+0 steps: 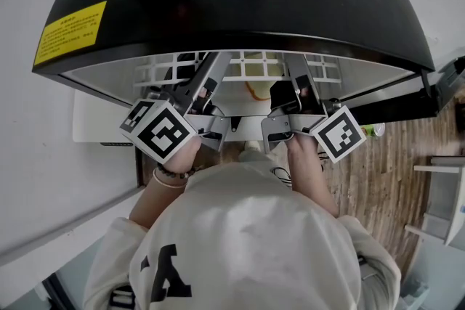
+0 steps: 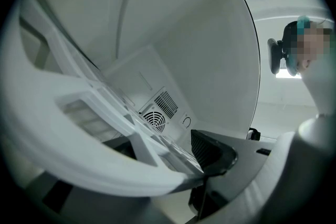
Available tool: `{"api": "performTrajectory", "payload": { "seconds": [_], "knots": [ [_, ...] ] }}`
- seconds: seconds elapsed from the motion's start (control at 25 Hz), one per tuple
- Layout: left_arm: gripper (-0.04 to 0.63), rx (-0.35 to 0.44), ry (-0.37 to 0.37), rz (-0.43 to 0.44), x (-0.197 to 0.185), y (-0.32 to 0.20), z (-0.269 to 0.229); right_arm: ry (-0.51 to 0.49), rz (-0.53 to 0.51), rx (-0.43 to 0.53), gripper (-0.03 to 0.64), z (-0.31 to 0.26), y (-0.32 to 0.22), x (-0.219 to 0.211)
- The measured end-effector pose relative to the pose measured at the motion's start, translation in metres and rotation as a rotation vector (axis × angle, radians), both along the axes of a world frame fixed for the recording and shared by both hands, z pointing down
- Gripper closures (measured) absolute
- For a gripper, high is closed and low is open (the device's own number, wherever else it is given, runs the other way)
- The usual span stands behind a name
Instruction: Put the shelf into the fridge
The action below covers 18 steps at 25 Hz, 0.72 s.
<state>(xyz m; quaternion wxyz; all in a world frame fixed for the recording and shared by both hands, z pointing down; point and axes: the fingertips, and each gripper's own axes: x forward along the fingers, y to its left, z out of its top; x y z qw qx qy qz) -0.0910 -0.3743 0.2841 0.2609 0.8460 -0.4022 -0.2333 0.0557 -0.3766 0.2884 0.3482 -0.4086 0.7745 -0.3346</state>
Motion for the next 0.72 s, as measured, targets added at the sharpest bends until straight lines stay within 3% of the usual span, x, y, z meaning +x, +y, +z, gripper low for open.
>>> {"api": "performTrajectory", "payload": {
  "seconds": [0.72],
  "knots": [
    [0.351, 0.004, 0.001, -0.002, -0.0006, -0.008, -0.0003, 0.001, 0.012, 0.004, 0.463, -0.0006, -0.008, -0.0008]
  ]
}}
